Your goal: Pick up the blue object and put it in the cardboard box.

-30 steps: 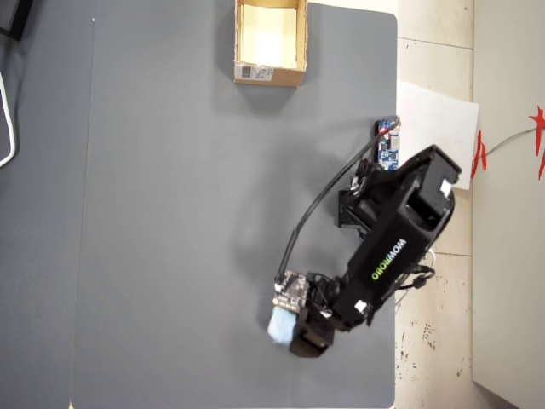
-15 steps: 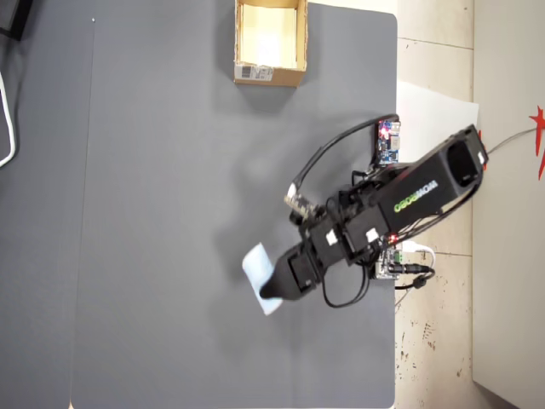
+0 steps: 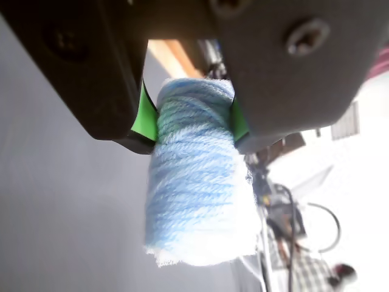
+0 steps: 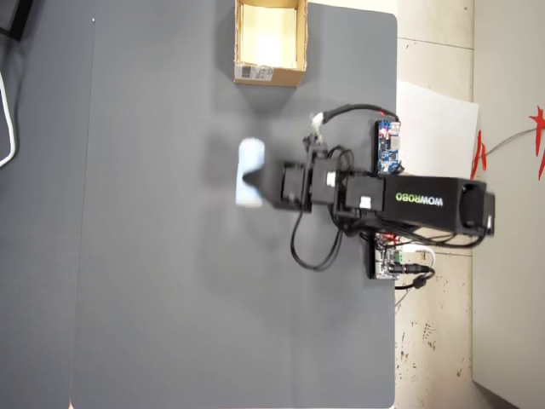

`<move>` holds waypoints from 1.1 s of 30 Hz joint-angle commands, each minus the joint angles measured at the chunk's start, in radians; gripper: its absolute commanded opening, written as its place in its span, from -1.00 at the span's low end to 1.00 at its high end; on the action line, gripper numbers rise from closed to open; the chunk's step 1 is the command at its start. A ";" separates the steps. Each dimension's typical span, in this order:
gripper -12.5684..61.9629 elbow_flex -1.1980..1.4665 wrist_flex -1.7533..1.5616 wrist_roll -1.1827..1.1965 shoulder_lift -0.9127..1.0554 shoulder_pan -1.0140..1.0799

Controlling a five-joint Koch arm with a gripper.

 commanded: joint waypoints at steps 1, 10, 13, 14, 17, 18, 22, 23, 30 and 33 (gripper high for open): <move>-0.55 -0.112 -0.115 -0.028 0.086 0.046; -0.55 -0.255 -0.087 -0.084 0.003 0.371; -0.55 -0.379 -0.072 -0.084 -0.137 0.453; -0.55 -0.403 -0.066 -0.084 -0.169 0.468; -0.55 -0.477 -0.048 -0.084 -0.264 0.511; -0.55 -0.515 -0.044 -0.083 -0.319 0.538; -0.55 -0.583 0.035 -0.078 -0.500 0.672; -0.54 -0.583 0.048 -0.078 -0.518 0.686; -0.28 -0.580 0.115 -0.066 -0.583 0.738; -0.09 -0.581 0.121 -0.066 -0.583 0.736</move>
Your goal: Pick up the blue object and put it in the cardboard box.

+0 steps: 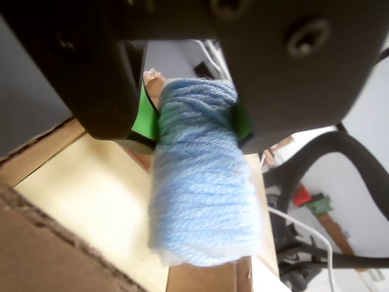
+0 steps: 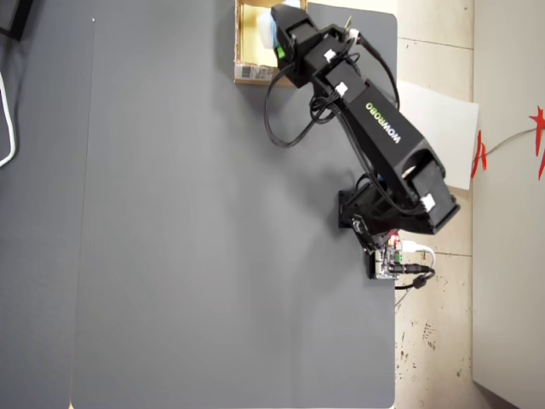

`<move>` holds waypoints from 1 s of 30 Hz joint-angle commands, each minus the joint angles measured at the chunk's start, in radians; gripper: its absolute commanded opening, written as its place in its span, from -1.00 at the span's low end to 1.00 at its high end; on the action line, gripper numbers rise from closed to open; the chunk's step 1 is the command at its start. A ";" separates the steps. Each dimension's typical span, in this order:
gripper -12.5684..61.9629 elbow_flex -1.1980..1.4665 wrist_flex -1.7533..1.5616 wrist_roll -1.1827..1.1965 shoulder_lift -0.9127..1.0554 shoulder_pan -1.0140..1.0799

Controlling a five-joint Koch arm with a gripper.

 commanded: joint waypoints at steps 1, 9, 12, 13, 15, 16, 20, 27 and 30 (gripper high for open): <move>-0.04 -0.077 -0.014 0.018 0.017 0.005; 0.21 -0.091 -0.021 0.067 0.031 -0.002; 0.21 -0.083 -0.025 0.091 0.058 -0.011; 0.21 -0.078 -0.031 0.103 0.078 -0.025; 0.21 -0.043 -0.060 0.172 0.143 -0.089; 0.21 -0.031 -0.064 0.189 0.166 -0.118; 0.24 0.063 -0.120 0.258 0.284 -0.273; 0.24 0.264 -0.199 0.284 0.476 -0.528; 0.25 0.350 -0.204 0.284 0.558 -0.620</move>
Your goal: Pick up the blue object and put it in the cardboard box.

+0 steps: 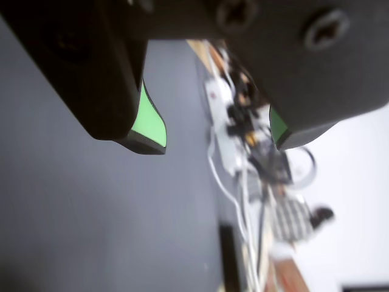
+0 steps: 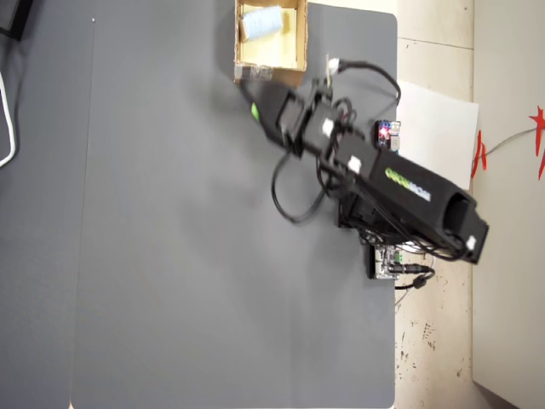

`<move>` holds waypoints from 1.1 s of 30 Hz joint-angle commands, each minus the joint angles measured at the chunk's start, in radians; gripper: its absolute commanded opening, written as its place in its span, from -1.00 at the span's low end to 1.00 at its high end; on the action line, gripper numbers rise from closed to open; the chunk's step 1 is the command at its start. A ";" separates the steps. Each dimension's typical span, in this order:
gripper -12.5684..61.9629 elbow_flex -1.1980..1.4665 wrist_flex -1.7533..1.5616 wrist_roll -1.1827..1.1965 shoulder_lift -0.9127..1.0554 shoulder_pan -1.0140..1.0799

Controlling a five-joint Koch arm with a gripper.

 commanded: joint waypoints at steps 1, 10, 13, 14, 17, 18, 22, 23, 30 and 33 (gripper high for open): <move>0.25 -0.008 -0.104 0.046 0.083 -0.064; 0.25 0.216 -0.144 0.048 0.186 -0.170; 0.25 0.293 -0.166 0.048 0.186 -0.207; 0.25 0.319 -0.173 0.048 0.186 -0.215; 0.25 0.396 -0.181 0.048 0.186 -0.245; 0.25 0.420 -0.181 0.048 0.186 -0.252; 0.25 0.529 -0.206 0.041 0.186 -0.278; 0.25 0.548 -0.209 0.041 0.186 -0.293; 0.25 0.643 -0.216 0.040 0.187 -0.311; 0.25 0.661 -0.192 0.041 0.187 -0.311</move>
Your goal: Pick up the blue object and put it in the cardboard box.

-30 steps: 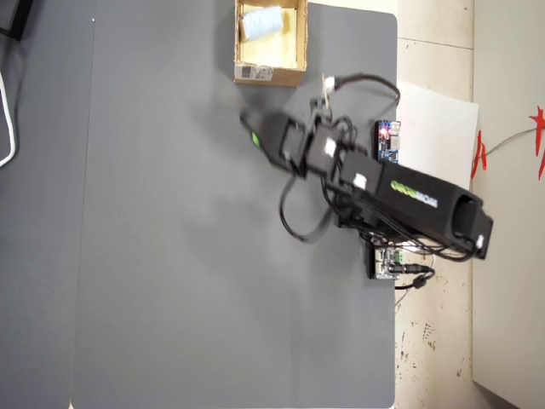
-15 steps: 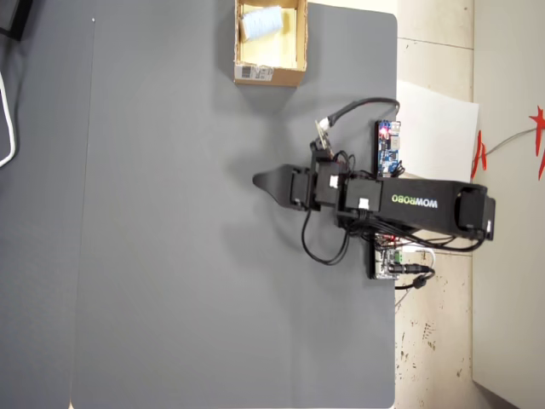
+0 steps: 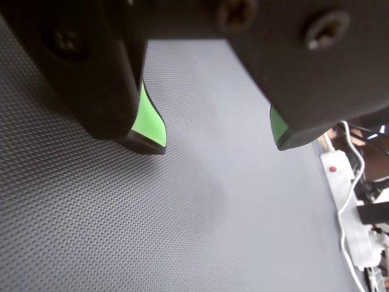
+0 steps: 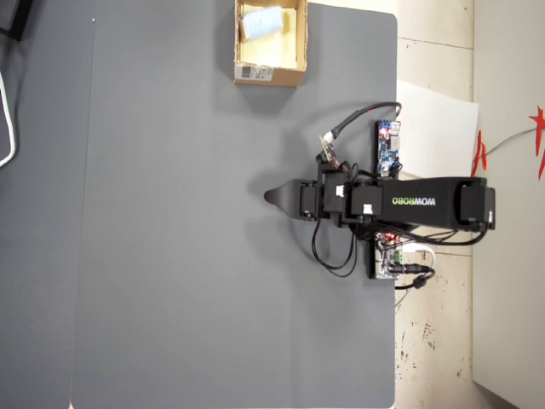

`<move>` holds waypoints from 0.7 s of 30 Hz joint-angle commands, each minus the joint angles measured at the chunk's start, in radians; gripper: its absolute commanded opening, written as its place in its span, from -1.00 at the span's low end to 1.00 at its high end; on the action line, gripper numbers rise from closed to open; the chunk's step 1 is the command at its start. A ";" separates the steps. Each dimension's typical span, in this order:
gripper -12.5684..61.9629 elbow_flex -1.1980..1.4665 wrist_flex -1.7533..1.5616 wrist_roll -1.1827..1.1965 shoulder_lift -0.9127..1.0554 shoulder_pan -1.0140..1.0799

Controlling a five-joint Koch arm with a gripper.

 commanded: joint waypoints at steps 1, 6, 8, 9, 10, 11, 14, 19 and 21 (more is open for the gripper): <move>0.25 0.041 0.006 0.018 0.087 -0.005; 0.25 0.040 0.055 0.014 0.087 -0.005; 0.25 0.040 0.052 0.012 0.087 0.002; 0.25 0.040 0.051 0.012 0.087 0.003; 0.25 0.040 0.051 0.012 0.086 0.003; 0.25 0.040 0.051 0.012 0.086 0.005; 0.25 0.040 0.051 0.012 0.086 0.005; 0.25 0.040 0.051 0.012 0.086 0.005; 0.25 0.040 0.051 0.012 0.086 0.005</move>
